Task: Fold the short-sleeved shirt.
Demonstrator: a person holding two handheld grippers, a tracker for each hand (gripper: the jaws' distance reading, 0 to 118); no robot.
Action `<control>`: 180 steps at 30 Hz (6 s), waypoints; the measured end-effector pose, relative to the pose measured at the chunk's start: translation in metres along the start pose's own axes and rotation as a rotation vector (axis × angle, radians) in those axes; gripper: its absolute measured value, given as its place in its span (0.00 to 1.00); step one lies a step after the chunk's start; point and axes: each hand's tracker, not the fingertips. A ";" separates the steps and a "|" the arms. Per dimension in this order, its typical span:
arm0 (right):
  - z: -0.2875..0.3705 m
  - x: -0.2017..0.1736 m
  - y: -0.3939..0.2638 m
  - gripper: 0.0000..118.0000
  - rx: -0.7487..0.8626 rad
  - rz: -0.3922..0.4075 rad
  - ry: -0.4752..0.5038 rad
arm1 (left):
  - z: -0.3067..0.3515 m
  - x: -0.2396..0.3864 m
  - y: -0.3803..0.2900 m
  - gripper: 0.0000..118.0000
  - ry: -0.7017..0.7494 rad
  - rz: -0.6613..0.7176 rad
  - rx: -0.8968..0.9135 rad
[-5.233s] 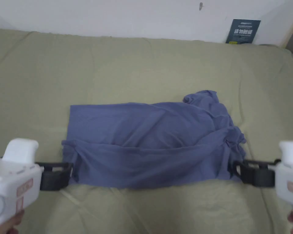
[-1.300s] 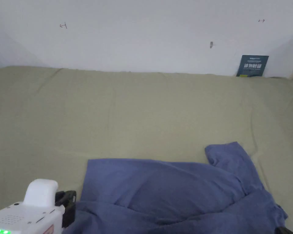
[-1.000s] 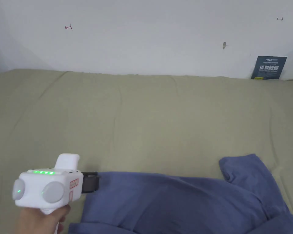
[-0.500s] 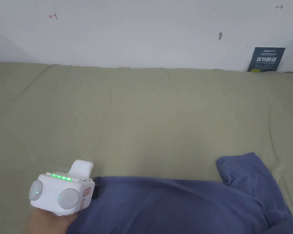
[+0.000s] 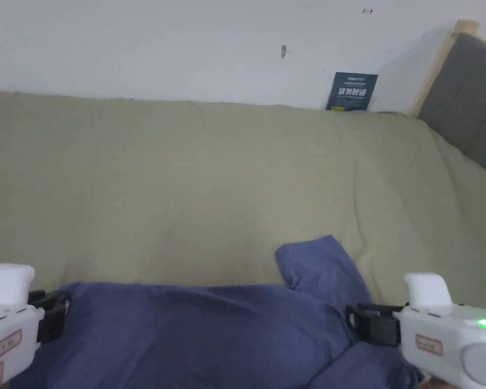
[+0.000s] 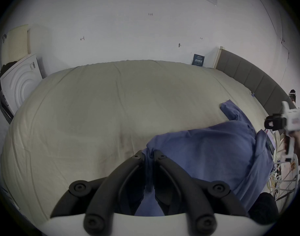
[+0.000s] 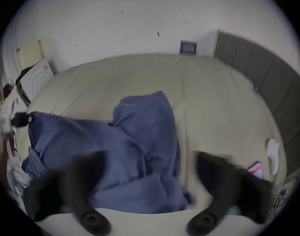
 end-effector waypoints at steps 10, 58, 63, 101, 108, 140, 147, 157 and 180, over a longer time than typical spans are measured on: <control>-0.125 0.029 0.051 0.99 -0.113 0.017 -0.196 | -0.008 0.000 0.002 0.08 -0.004 0.007 -0.025; 0.170 -0.002 -0.201 1.00 0.212 -0.120 0.071 | 0.190 -0.006 -0.162 1.00 -0.038 0.152 0.010; 0.225 -0.041 -0.205 1.00 0.261 -0.093 0.144 | 0.245 -0.015 -0.175 1.00 0.010 0.195 0.102; 0.236 -0.194 -0.148 0.00 0.241 -0.088 0.297 | 0.013 -0.121 -0.165 0.04 -0.691 0.626 -0.378; 0.247 -0.201 -0.145 0.00 0.270 -0.071 0.327 | 0.072 -0.120 -0.133 0.04 -0.345 0.502 -0.237; 0.302 -0.118 -0.210 0.00 0.454 -0.009 0.194 | 0.142 0.027 -0.081 0.97 -0.221 0.377 0.082; 0.283 -0.117 -0.212 0.00 0.400 -0.045 0.246 | 0.092 0.024 -0.090 0.12 -0.238 0.376 -0.035; 0.297 -0.108 -0.212 0.00 0.422 -0.070 0.201 | 0.015 0.130 -0.122 0.12 -0.327 0.301 -0.211; 0.289 -0.141 -0.210 0.00 0.414 0.000 0.293 | 0.044 -0.081 -0.131 0.95 -0.646 0.681 -0.321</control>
